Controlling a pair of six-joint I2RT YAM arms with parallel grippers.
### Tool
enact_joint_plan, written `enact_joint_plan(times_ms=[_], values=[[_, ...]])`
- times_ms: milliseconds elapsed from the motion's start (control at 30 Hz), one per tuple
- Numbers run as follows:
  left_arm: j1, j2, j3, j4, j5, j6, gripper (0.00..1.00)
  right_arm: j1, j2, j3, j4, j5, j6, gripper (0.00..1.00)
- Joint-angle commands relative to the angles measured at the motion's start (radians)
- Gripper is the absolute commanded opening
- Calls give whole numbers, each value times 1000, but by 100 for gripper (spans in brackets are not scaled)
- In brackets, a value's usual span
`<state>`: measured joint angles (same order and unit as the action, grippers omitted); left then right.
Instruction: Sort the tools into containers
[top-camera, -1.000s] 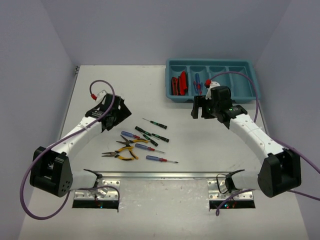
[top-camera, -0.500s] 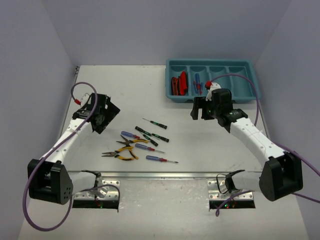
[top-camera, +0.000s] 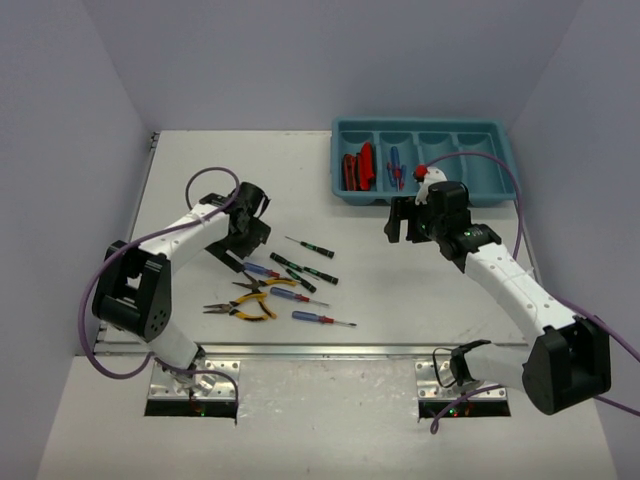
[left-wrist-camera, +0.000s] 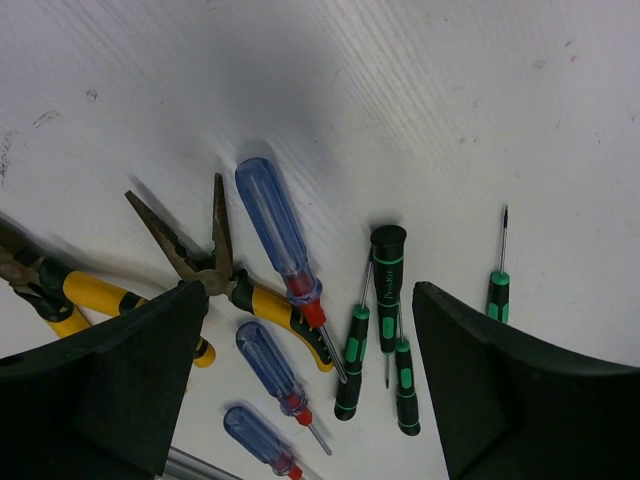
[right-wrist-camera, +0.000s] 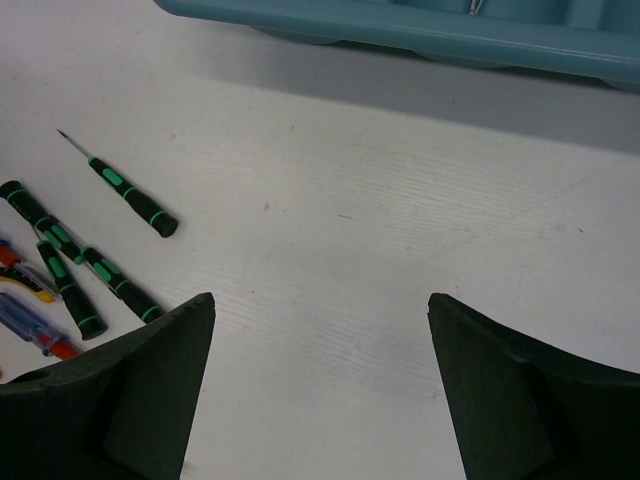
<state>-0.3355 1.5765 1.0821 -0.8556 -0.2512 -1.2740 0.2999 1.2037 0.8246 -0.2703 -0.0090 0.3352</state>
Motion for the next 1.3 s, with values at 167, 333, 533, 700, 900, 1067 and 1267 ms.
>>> enact_joint_plan(times_ms=[167, 333, 533, 700, 900, 1067, 1267], values=[[-14, 54, -5, 32, 8, -44, 64, -7, -12, -4, 37, 6, -16, 87], [-16, 109, 2, 43, 23, -31, 59, -8, -13, -5, 37, 6, -19, 86], [-21, 131, -8, 69, -3, -31, 57, -8, -12, -5, 36, 9, -20, 86], [-22, 160, -6, 93, -9, -27, 50, -10, -10, -7, 35, 39, -22, 86], [-22, 197, -18, 122, 25, -14, 47, -9, -5, -5, 35, 42, -21, 86], [-22, 200, -34, 151, 27, -13, 40, -10, -4, -7, 35, 41, -21, 86], [-20, 218, -24, 162, 18, -16, 22, -11, -4, -9, 36, 44, -22, 85]])
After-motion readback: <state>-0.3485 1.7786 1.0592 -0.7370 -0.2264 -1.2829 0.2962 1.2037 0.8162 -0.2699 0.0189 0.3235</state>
